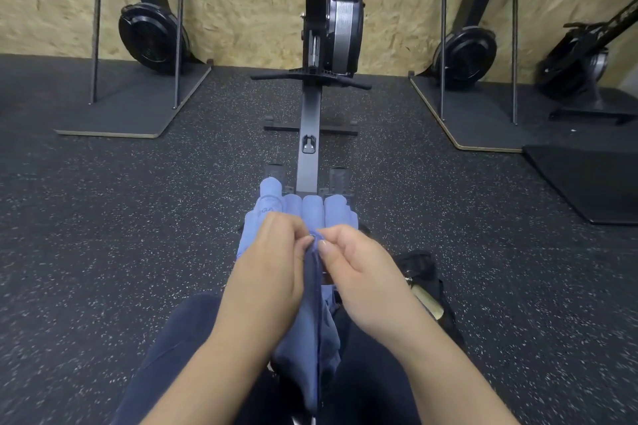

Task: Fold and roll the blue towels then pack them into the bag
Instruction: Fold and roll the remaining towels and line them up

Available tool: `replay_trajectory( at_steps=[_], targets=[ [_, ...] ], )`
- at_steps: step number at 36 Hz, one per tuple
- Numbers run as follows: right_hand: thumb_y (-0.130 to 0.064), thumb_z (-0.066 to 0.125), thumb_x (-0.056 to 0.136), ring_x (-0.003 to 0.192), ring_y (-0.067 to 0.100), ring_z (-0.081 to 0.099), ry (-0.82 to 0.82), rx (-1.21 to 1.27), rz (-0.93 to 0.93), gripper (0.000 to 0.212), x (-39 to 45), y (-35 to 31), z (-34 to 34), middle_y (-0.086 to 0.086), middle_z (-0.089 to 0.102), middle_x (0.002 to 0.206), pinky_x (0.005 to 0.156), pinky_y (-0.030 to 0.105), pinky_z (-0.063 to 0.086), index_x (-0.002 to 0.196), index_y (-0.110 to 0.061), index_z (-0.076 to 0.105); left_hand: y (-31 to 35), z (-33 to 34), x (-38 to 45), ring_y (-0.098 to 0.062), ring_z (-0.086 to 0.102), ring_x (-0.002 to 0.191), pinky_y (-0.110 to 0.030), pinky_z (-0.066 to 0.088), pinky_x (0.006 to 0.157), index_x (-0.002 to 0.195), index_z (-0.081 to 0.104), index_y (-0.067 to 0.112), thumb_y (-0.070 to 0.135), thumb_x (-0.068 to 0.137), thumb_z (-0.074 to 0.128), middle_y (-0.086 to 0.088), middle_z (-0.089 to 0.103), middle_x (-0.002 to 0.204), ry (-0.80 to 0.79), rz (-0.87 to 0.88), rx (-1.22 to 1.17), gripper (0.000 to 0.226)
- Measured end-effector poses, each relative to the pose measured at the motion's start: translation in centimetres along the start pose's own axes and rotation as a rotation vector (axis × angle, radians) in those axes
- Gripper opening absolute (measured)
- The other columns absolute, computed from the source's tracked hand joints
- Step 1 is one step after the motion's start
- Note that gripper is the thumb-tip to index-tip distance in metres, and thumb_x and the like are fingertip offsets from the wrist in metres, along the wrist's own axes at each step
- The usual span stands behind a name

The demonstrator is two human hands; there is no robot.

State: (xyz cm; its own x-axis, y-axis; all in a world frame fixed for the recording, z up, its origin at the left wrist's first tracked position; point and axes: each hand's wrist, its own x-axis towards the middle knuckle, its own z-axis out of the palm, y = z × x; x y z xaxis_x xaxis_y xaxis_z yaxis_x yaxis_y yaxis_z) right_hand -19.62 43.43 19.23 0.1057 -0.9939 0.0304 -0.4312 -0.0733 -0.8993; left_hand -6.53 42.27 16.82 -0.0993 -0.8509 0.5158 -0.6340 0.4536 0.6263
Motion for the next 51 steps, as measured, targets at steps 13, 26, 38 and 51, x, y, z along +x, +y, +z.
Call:
replay_trajectory(
  at_steps=[13, 26, 38, 51],
  targets=[
    [-0.039, 0.041, 0.088, 0.088, 0.025, 0.067, -0.04, 0.075, -0.02, 0.029, 0.0, 0.3, 0.2, 0.002, 0.072, 0.092, 0.082, 0.049, 0.052, 0.105, -0.031, 0.063, -0.1, 0.0, 0.1, -0.005, 0.037, 0.071, -0.034, 0.036, 0.059, 0.086, 0.033, 0.037, 0.043, 0.098, 0.034, 0.016, 0.033, 0.089, -0.028, 0.0, 0.092, 0.013],
    [-0.028, 0.053, 0.094, 0.089, 0.009, 0.067, 0.068, 0.075, -0.066, 0.013, 0.2, 1.1, -0.2, -0.01, 0.073, 0.092, 0.086, 0.044, 0.052, 0.093, -0.039, 0.062, -0.4, -0.9, 1.2, 0.008, 0.047, 0.07, -0.009, 0.033, 0.063, 0.079, 0.059, 0.03, 0.03, 0.086, 0.065, 0.02, 0.053, 0.075, -0.037, -0.019, -0.061, 0.01],
    [-0.015, 0.052, 0.096, 0.075, 0.01, 0.06, 0.283, -0.025, -0.196, 0.02, 1.7, 0.3, -3.7, -0.008, 0.067, 0.077, 0.074, 0.029, 0.044, 0.088, -0.031, 0.061, -1.9, -0.4, 2.8, -0.002, 0.049, 0.065, -0.031, 0.034, 0.06, 0.074, 0.043, 0.043, 0.021, 0.084, 0.06, 0.018, 0.051, 0.07, -0.276, -0.049, 0.068, 0.029],
    [-0.013, 0.043, 0.099, 0.081, 0.001, 0.056, 0.601, 0.113, -0.138, 0.019, 5.5, 0.9, -8.3, -0.012, 0.063, 0.089, 0.072, 0.016, 0.041, 0.096, -0.021, 0.061, -4.7, -2.7, 4.8, -0.029, 0.057, 0.082, -0.035, 0.037, 0.062, 0.082, 0.039, 0.021, 0.034, 0.087, 0.057, 0.005, 0.051, 0.075, -0.408, -0.065, 0.494, 0.023]
  ],
)
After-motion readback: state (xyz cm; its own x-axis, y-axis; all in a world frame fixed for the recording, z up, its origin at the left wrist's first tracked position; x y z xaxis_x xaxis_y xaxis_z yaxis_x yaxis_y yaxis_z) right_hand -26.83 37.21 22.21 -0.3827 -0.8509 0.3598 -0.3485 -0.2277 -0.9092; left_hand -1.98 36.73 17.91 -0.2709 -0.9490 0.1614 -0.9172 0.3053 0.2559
